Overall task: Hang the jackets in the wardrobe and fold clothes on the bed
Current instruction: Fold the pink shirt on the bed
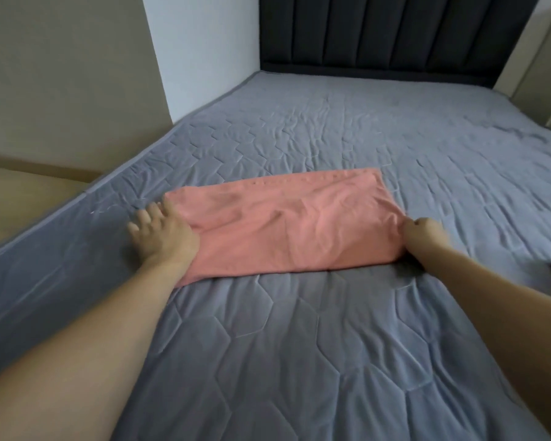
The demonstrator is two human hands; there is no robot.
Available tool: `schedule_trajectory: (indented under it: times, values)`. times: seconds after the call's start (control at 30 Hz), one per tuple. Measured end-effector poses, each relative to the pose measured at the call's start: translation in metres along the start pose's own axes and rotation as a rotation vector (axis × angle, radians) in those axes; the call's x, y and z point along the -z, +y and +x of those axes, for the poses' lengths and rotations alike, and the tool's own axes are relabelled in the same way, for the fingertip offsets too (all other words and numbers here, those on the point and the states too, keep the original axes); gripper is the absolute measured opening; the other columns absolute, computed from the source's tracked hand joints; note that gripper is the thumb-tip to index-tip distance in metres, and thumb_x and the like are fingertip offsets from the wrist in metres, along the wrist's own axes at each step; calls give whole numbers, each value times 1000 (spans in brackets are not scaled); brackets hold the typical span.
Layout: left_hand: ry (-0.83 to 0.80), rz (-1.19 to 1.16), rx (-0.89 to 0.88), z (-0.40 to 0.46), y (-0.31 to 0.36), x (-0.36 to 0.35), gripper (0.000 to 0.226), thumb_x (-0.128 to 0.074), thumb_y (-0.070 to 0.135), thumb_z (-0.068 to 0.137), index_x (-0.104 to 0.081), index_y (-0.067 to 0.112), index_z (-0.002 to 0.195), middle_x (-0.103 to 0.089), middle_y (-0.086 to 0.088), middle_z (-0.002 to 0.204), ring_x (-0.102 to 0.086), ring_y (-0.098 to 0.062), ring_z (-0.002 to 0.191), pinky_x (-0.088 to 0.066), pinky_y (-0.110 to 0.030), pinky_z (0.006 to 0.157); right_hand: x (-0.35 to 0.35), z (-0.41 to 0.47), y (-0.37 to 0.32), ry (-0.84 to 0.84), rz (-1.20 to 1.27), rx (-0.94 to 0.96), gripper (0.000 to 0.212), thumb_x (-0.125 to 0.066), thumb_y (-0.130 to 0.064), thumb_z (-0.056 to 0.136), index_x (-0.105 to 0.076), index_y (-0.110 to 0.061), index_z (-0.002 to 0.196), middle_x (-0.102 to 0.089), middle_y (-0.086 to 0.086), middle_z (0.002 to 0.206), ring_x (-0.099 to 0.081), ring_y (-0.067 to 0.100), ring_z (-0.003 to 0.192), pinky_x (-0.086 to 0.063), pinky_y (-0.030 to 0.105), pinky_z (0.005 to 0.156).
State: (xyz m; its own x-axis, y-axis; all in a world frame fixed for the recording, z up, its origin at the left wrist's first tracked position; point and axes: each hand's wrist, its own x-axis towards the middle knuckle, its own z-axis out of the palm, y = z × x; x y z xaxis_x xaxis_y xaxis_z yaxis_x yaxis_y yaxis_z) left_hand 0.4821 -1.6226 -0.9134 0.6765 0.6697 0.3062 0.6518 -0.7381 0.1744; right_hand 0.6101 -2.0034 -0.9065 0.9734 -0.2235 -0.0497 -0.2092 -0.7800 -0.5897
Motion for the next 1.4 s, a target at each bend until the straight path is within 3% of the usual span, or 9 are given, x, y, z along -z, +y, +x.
schedule_trajectory:
  times: [0.07, 0.2, 0.57, 0.77, 0.9, 1.0, 1.13, 1.23, 1.4]
  values:
    - [27, -56, -225, -3, 38, 2, 48, -46, 32, 89, -39, 15, 134, -37, -17, 143, -30, -34, 133, -19, -60, 111, 1, 0, 0, 31, 1, 57, 38, -38, -20, 99, -58, 10, 113, -57, 33, 120, -55, 44, 110, -43, 41, 91]
    - [-406, 25, -348, -14, 82, -22, 66, -14, 71, 87, -7, 48, 149, 7, 4, 163, 12, -27, 148, 17, -73, 101, 13, 2, 37, 81, -233, 31, 36, -32, -16, 97, -57, -3, 121, -55, 23, 127, -54, 40, 115, -43, 41, 92]
    - [-446, 55, -413, 11, 95, -37, 85, -1, 89, 70, 3, 53, 147, 14, 13, 161, 14, -23, 148, 13, -76, 99, 17, 31, 8, -181, 32, -161, 59, -53, -44, 92, -51, 2, 128, -56, 21, 121, -61, 36, 95, -50, 35, 70]
    - [-505, 75, -409, 50, 74, -37, 76, -2, 79, 83, 4, 44, 151, 16, 13, 161, 14, -15, 148, 11, -68, 108, -6, 28, -24, 234, -537, 317, 39, -46, -19, 87, -44, -6, 123, -51, 21, 125, -50, 38, 115, -36, 44, 96]
    - [-395, 100, -247, 56, 37, -26, 79, -21, 69, 90, -10, 23, 154, -1, -2, 163, 0, -26, 148, -5, -58, 115, -88, 13, -134, -78, -366, 717, 57, -37, -50, 96, -30, -23, 146, -31, 8, 152, -32, 28, 137, -17, 45, 113]
    - [-293, -144, 19, 45, 1, -9, 81, -57, 57, 81, -34, 3, 138, -36, -20, 144, -38, -37, 130, -32, -44, 106, -153, 4, -196, -322, -397, 871, 66, -27, -63, 94, -25, -27, 149, -22, 2, 157, -16, 21, 145, -5, 45, 118]
    - [-782, -944, 484, 38, -34, 5, 39, -79, 35, 69, -70, 6, 93, -72, -8, 84, -68, -25, 80, -54, -36, 76, -203, -10, -273, -436, -429, 852, 69, -34, -78, 83, -52, -26, 123, -51, 5, 133, -47, 26, 122, -34, 38, 98]
    - [-1138, -1245, 623, 28, -37, 3, 27, -79, 23, 76, -72, 8, 97, -75, -8, 88, -72, -25, 77, -58, -35, 70, -225, -21, -324, -624, -474, 814, 52, -51, -70, 80, -59, -23, 102, -59, -4, 113, -54, 18, 92, -40, 31, 79]
    - [-1103, -1249, 613, 57, -46, 18, 20, -69, 14, 87, -68, 6, 105, -74, -14, 93, -71, -26, 83, -58, -39, 76, -215, -23, -378, -615, -537, 780, 52, -44, -56, 93, -62, -12, 114, -62, 10, 118, -54, 24, 90, -38, 32, 81]
